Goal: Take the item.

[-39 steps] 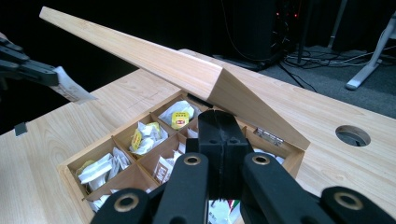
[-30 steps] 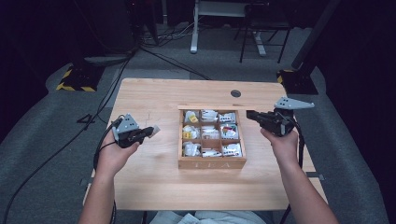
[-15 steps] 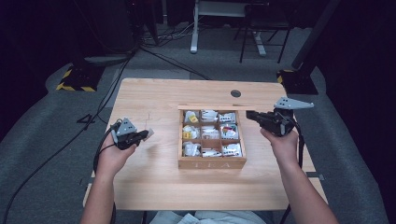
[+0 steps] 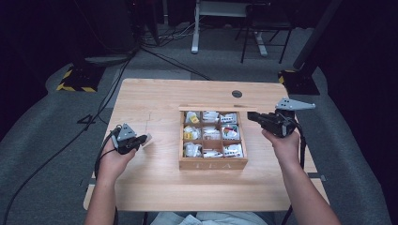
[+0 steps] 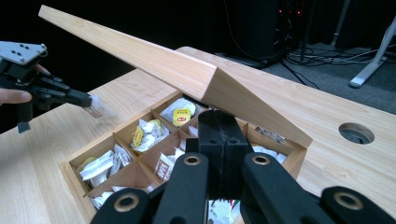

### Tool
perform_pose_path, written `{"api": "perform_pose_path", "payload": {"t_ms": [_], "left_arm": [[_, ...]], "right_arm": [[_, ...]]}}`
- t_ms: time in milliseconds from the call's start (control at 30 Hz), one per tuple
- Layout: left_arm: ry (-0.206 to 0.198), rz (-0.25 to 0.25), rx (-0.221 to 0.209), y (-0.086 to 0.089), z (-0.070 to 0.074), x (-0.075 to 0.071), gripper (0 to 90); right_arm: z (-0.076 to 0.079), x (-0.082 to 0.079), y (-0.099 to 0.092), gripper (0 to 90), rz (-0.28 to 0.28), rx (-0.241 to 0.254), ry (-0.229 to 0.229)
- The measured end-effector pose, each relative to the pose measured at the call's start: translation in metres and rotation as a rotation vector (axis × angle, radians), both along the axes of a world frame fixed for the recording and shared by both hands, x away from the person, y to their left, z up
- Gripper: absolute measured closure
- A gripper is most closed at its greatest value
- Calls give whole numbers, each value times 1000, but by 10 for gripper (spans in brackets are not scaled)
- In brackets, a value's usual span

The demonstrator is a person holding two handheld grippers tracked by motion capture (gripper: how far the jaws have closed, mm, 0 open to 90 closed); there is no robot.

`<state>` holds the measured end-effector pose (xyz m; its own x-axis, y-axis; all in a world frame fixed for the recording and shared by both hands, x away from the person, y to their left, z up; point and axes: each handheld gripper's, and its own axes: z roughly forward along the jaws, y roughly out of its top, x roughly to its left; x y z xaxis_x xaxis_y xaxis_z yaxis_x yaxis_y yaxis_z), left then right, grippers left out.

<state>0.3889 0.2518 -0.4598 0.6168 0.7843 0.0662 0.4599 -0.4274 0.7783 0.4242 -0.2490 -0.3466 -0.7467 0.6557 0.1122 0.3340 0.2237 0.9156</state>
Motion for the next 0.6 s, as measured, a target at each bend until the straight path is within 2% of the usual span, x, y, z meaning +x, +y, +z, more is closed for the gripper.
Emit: {"api": "perform_pose_path", "payload": {"t_ms": [100, 200, 500, 600], "left_arm": [[8, 19, 10, 5, -6, 2, 900], [14, 27, -1, 7, -10, 3, 900], [26, -2, -11, 2, -14, 4, 900], [33, -16, -26, 0, -14, 4, 890]], "right_arm": [[0, 0, 0, 897, 0, -2, 2], [0, 0, 0, 897, 0, 2, 6], [-1, 0, 0, 897, 2, 2, 9], [-1, 0, 0, 897, -1, 2, 7]]}}
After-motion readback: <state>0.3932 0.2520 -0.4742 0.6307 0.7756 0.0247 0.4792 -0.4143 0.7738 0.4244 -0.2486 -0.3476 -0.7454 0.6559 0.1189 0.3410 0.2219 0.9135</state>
